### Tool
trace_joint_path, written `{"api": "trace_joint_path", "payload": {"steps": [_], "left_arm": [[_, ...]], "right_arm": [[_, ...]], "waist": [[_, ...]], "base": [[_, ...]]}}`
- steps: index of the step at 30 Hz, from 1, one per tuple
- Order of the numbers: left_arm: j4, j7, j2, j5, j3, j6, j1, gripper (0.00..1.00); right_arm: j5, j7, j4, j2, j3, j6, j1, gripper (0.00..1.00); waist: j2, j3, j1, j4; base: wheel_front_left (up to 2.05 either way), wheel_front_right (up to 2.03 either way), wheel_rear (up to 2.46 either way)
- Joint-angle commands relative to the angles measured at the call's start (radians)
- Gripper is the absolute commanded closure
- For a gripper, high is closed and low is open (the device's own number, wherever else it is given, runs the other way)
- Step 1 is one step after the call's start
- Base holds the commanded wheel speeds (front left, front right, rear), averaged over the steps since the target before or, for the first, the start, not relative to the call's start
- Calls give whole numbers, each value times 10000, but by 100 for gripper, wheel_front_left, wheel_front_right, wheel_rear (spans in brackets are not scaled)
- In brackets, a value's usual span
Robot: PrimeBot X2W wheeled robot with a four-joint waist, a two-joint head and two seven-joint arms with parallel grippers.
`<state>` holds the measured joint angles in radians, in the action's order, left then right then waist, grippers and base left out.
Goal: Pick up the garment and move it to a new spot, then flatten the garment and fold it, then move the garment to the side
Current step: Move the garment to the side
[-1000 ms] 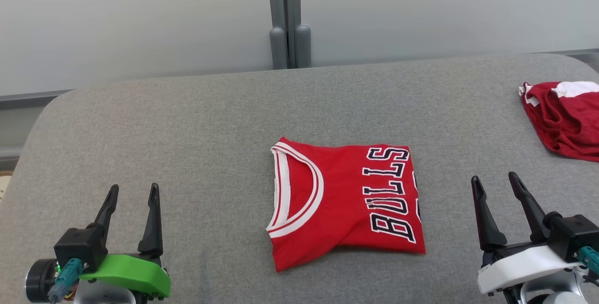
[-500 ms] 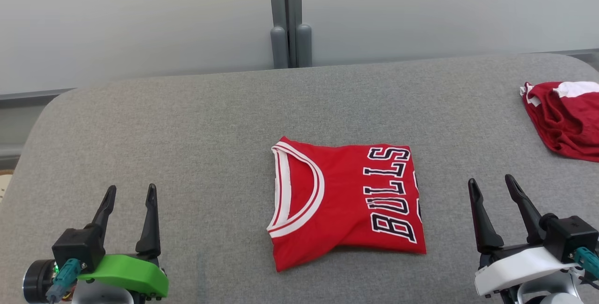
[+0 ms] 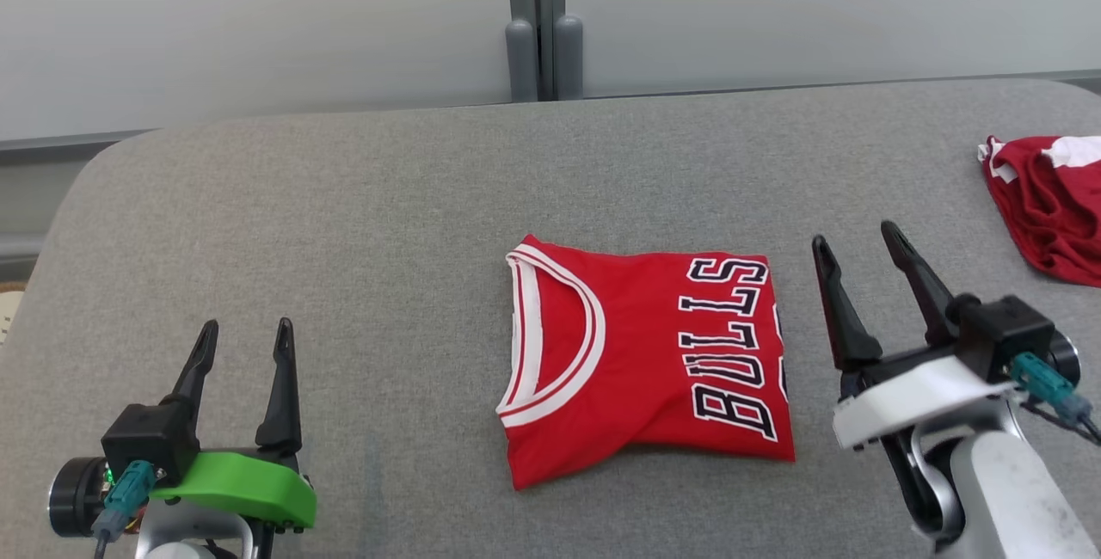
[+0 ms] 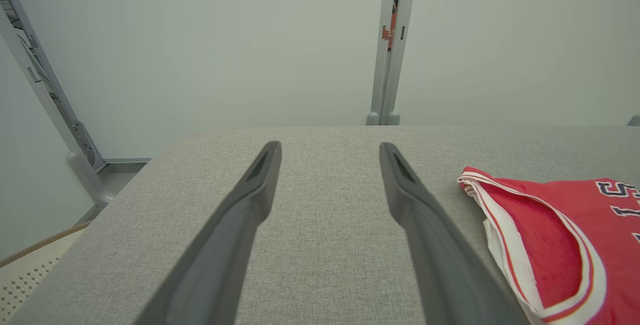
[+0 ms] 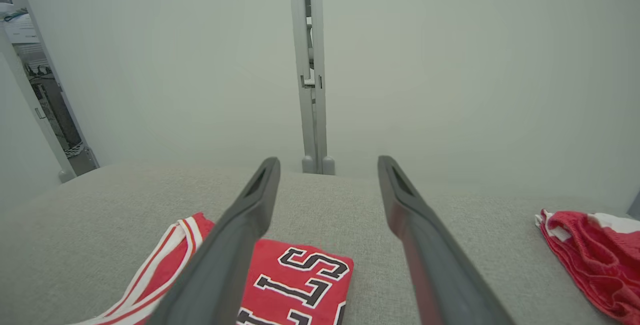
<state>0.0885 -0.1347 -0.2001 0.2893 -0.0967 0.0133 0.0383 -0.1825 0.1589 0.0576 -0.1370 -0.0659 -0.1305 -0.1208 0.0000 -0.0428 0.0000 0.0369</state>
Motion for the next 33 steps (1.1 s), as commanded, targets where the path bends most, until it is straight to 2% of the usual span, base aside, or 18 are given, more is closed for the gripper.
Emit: {"api": "trace_joint_path", "payload": {"steps": [1, 10, 21, 29, 30, 31, 32, 33], "left_arm": [[35, -88, -3, -92, -18, -34, 210, 0], [258, -324, 158, -198, -308, -32, 767, 0], [684, -614, 257, -216, -520, -18, 1178, 0], [836, -670, 299, -245, -677, -35, 1391, 0], [853, -681, 302, -244, -686, -45, 1403, 0], [869, -696, 309, -236, -697, -61, 1411, 0], [886, -697, 310, -227, -702, -74, 1417, 0], [904, -708, 304, -215, -704, -84, 1424, 0]], "right_arm": [[42, -95, 213, -125, -82, -5, -364, 0], [53, -611, 2309, -287, -345, -5, -1851, 0], [-293, -292, 4895, 3, -277, -5, -1782, 0], [-619, 91, 6079, 356, -472, -5, -1593, 0], [-702, 49, 6191, 430, -568, -7, -1549, 3], [-868, 65, 6302, 527, -678, -10, -1526, 62], [-976, 119, 6360, 565, -729, -16, -1541, 100], [-1032, 157, 6422, 574, -786, -19, -1582, 100]], "waist": [[0, -241, 0, 145], [0, -992, 0, 598], [0, -1387, 0, 813], [0, -1537, 0, 900], [0, -1540, 0, 903], [0, -1548, 0, 904], [0, -1552, 0, 900], [0, -1558, 0, 891]], "base": [[0, 0, 0], [0, 0, 0], [0, 0, 0], [0, 0, 0], [0, 0, 0], [0, 0, 0], [0, 0, 0], [0, 0, 0]]}}
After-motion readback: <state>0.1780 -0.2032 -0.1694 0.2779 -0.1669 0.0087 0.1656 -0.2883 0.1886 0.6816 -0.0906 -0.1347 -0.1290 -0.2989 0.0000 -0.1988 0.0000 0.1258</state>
